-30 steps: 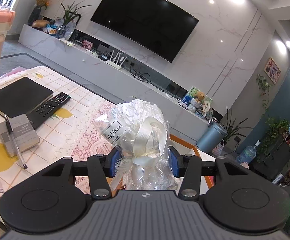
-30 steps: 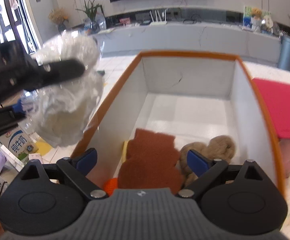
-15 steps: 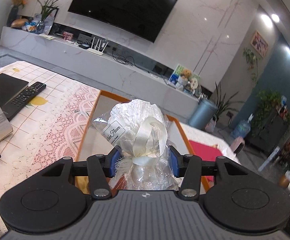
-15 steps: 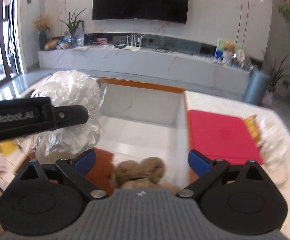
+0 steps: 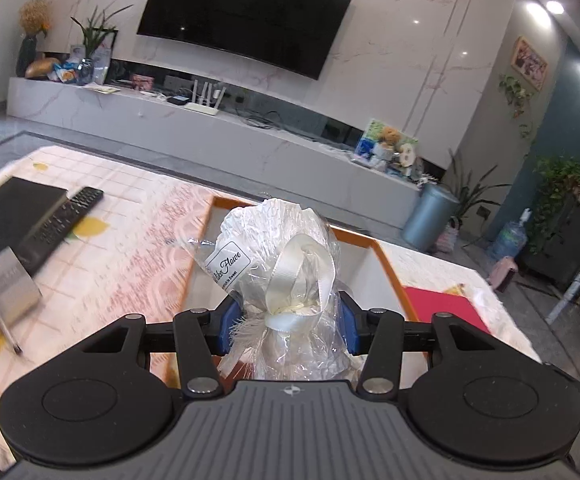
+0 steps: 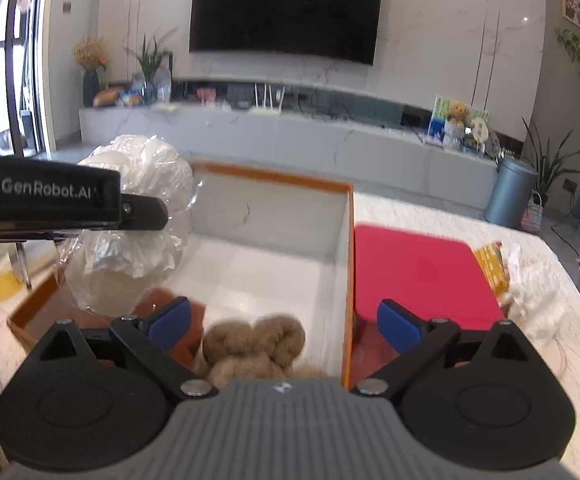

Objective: Organize soft objects
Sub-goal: 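Hold the wrapped gift with the left tool over the shoebox while the right tool withdraws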

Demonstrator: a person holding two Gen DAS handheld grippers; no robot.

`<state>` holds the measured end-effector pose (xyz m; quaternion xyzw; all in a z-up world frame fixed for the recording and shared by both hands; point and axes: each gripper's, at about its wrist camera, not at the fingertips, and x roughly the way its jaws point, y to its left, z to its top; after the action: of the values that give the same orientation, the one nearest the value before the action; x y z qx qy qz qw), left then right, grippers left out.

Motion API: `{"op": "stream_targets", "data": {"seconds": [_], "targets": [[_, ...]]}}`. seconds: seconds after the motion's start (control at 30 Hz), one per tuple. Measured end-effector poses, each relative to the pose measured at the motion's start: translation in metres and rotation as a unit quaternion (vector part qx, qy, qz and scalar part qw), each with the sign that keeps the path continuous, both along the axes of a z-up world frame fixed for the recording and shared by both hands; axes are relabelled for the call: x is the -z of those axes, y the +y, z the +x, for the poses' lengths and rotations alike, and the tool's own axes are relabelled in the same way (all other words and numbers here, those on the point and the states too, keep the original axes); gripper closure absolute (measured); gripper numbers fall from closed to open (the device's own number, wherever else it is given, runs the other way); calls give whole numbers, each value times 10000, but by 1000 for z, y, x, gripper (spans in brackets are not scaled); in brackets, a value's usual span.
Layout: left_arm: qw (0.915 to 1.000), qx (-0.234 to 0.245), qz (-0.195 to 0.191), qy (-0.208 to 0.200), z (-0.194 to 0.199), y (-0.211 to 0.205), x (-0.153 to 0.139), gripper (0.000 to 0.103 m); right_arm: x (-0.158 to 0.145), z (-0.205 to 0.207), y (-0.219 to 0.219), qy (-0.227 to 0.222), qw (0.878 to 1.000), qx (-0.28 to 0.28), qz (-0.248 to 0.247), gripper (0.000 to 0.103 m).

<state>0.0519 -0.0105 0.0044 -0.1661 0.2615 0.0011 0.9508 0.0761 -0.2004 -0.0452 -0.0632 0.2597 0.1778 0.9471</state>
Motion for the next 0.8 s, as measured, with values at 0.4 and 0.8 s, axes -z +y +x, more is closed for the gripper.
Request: {"op": "stream_targets", "data": {"seconds": [0.4,0.8], "targets": [[9937,143,730,844,81,-26,14,47,17,14,-15,24,9973,89,726,4],[9751,66,1849,1221,88,-51,33,30,15,26,-47,89,9859,308,1643,3]]}}
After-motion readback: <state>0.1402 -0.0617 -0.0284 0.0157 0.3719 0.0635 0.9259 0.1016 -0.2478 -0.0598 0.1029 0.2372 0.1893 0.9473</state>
